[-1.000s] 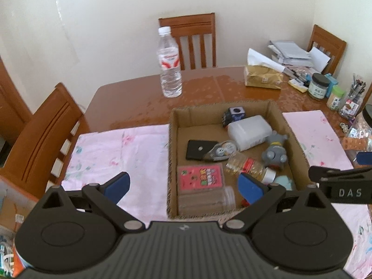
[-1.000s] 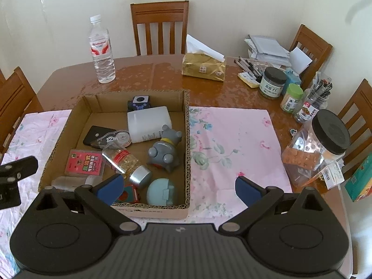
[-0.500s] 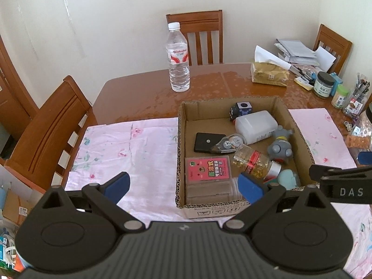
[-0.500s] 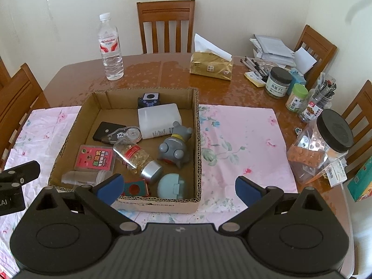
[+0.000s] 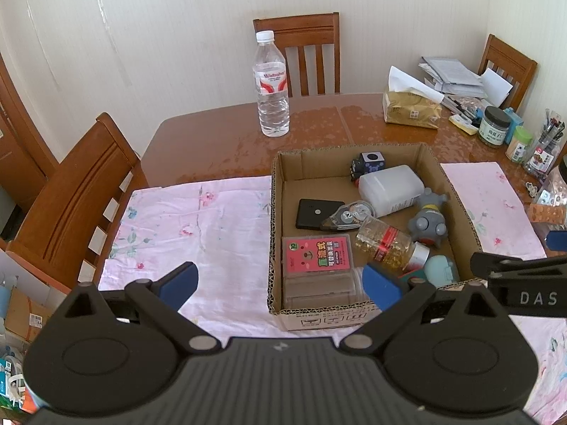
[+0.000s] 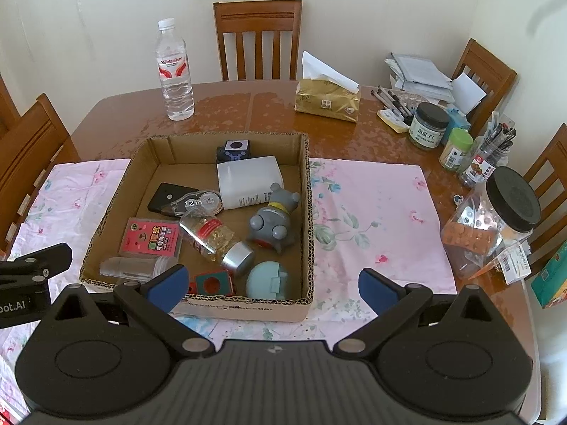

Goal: Organize rigid objects

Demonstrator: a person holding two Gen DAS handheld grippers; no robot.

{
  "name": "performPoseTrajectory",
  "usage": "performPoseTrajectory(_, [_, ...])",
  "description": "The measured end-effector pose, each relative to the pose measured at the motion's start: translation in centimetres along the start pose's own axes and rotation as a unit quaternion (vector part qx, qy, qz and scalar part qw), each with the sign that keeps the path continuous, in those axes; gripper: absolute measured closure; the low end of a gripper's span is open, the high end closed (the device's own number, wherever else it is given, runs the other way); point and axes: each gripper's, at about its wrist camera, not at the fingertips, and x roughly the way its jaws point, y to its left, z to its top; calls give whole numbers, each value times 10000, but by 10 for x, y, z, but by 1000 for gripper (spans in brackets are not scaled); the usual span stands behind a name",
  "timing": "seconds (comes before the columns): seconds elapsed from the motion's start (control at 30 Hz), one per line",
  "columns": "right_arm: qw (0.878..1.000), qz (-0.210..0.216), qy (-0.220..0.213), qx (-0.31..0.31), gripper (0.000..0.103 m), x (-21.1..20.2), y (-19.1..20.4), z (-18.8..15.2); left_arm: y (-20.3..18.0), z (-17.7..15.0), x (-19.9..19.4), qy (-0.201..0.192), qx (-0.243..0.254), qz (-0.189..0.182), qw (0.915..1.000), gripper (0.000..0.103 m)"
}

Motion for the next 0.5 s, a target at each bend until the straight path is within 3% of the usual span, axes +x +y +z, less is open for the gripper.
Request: performPoseTrajectory(0.5, [10000, 2, -19, -7, 0, -1, -1, 0, -2, 0, 1, 23, 5, 6, 10000, 4])
